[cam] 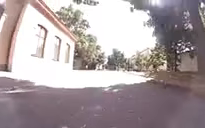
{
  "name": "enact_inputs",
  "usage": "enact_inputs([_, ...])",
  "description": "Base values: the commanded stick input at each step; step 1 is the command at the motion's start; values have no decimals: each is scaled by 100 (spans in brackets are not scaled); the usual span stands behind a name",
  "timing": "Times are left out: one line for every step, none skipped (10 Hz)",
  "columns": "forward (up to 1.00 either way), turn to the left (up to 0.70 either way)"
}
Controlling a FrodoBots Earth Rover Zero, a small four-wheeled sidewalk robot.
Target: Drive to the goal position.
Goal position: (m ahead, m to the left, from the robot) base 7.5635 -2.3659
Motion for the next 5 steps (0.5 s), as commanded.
enact_inputs([85, 0])
enact_inputs([85, 0])
enact_inputs([85, 0])
enact_inputs([85, 0])
enact_inputs([85, 0])
